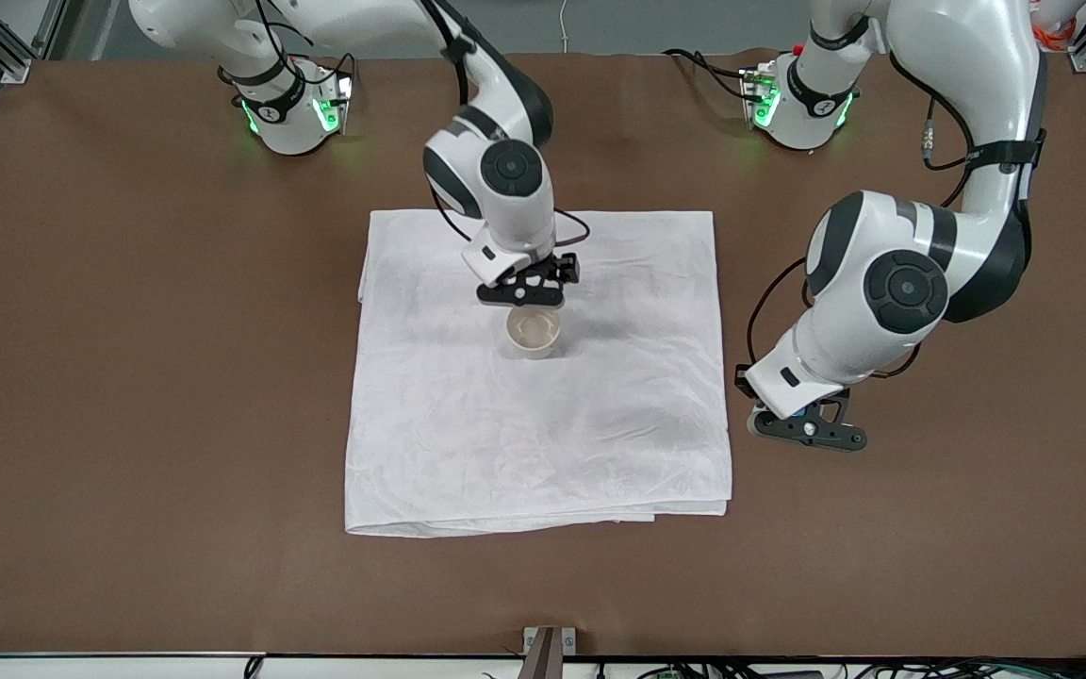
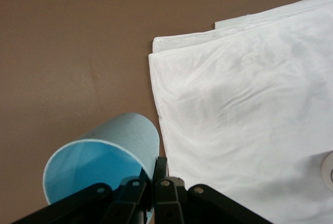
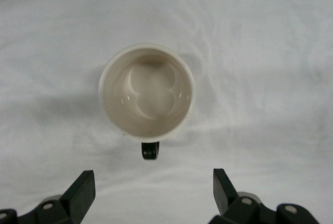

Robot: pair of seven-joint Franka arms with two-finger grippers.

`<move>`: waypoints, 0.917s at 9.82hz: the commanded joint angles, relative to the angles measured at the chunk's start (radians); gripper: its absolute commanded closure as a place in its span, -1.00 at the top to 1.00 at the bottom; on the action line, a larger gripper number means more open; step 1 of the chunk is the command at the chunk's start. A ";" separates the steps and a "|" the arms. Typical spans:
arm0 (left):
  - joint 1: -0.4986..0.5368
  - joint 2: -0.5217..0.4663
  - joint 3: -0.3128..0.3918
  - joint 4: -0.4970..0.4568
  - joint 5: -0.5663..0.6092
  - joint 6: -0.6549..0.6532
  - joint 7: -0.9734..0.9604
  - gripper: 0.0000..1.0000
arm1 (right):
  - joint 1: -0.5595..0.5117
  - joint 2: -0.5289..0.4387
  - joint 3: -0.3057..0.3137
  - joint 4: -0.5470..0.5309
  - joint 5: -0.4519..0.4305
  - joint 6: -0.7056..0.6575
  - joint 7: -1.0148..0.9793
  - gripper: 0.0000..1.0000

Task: Place blue cup into white mug on cloth
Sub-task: 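Release the mug and withdraw the right gripper while the left gripper brings the cup over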

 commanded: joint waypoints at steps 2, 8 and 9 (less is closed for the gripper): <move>-0.061 0.018 -0.029 0.047 -0.020 -0.042 -0.001 -1.00 | -0.220 -0.299 0.002 -0.045 -0.009 -0.188 -0.042 1.00; -0.324 0.146 -0.095 0.162 -0.017 -0.036 0.001 -1.00 | -0.729 -0.466 0.003 0.021 -0.009 -0.508 -0.608 1.00; -0.369 0.158 -0.094 0.163 -0.017 -0.032 0.001 -1.00 | -0.762 -0.477 0.002 0.021 -0.007 -0.543 -0.706 1.00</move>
